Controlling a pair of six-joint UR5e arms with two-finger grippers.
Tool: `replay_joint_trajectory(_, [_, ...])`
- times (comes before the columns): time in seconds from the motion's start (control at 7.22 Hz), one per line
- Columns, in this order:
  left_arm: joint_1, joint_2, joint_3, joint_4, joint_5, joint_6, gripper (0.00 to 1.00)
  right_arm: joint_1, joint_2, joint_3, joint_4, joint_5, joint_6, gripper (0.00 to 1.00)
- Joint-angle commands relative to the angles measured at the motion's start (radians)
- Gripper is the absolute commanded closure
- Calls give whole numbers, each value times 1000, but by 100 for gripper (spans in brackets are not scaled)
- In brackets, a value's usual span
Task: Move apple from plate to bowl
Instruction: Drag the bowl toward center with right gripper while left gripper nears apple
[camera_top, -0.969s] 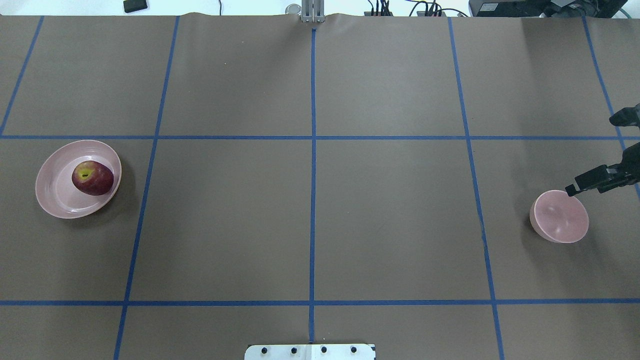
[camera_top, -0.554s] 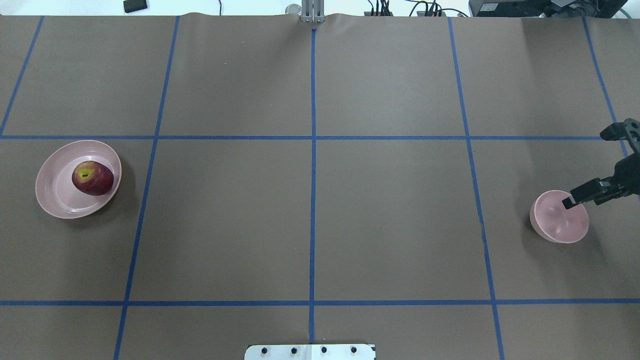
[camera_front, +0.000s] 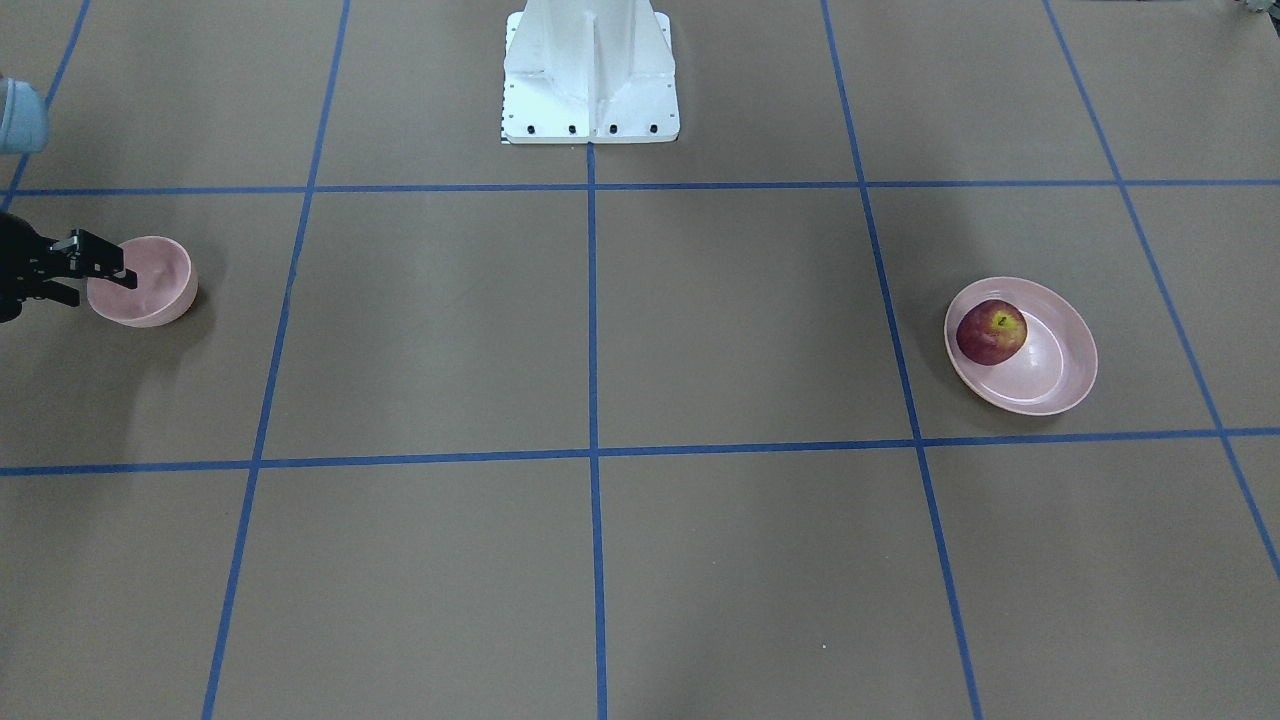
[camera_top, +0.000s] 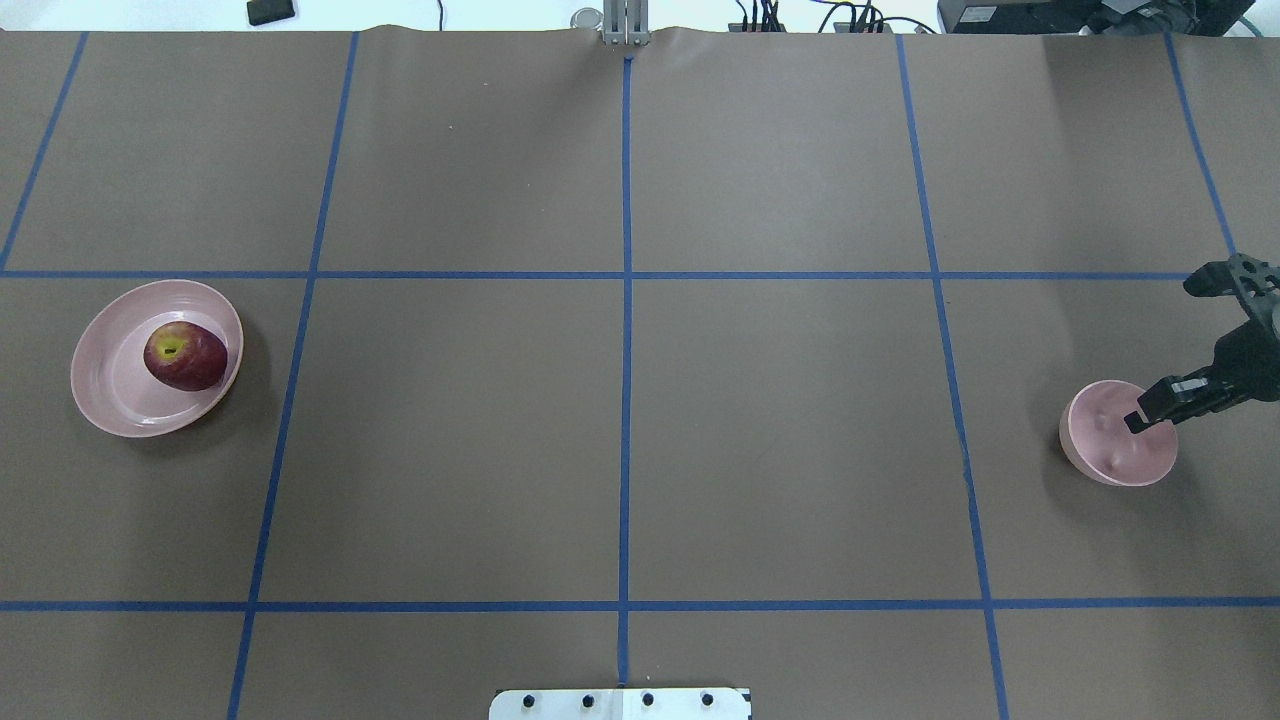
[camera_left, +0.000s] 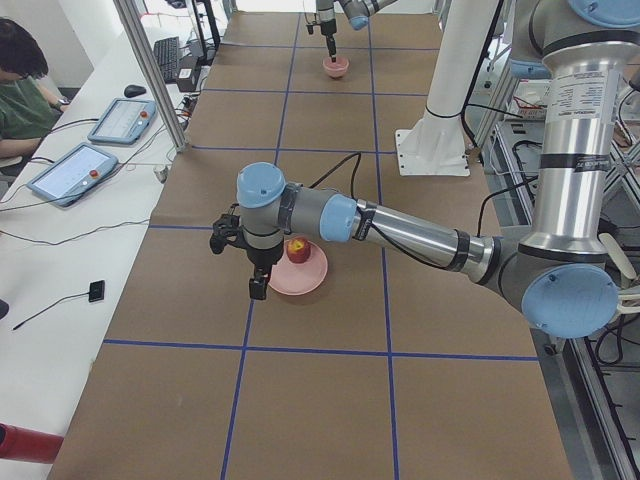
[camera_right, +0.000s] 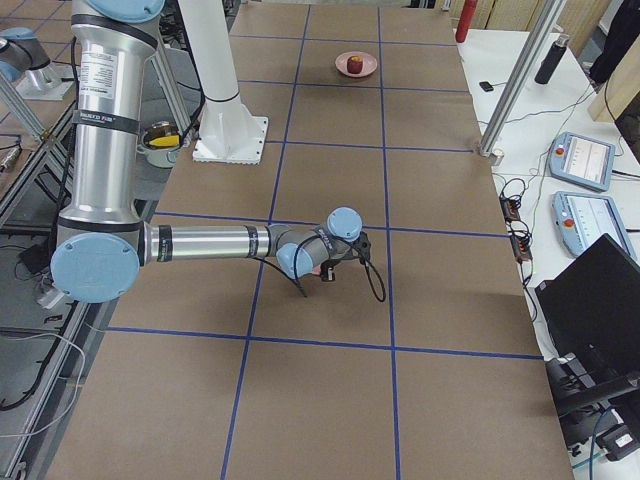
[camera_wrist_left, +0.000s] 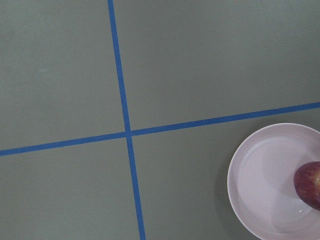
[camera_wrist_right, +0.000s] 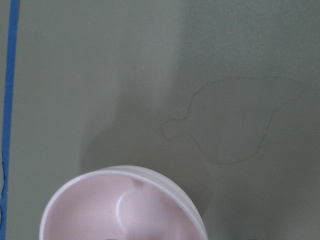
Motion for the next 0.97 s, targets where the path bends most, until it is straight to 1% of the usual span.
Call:
replay_joint_trajectory(0.0, [0, 0, -2, 0, -3, -2, 1, 0, -4, 7, 0, 4, -1, 100])
replay_joint_trajectory(0.14, [8, -2, -2, 0, -39, -61, 1, 1, 4, 19, 0, 10, 12, 100])
replay_joint_trajectory(0.28, [44, 0, -2, -47, -44, -131, 1, 3, 7, 47, -1, 18, 18, 100])
replay_joint_trajectory(0.42, [90, 2, 2, -95, -43, -200, 1, 15, 18, 76, -4, 22, 65, 100])
replay_joint_trajectory(0.55, [147, -2, 4, -107, -34, -275, 1, 33, 50, 91, -9, 79, 134, 100])
replay_joint_trajectory(0.83, [224, -35, 1, -107, -30, -395, 1, 56, 119, 91, -17, 88, 217, 100])
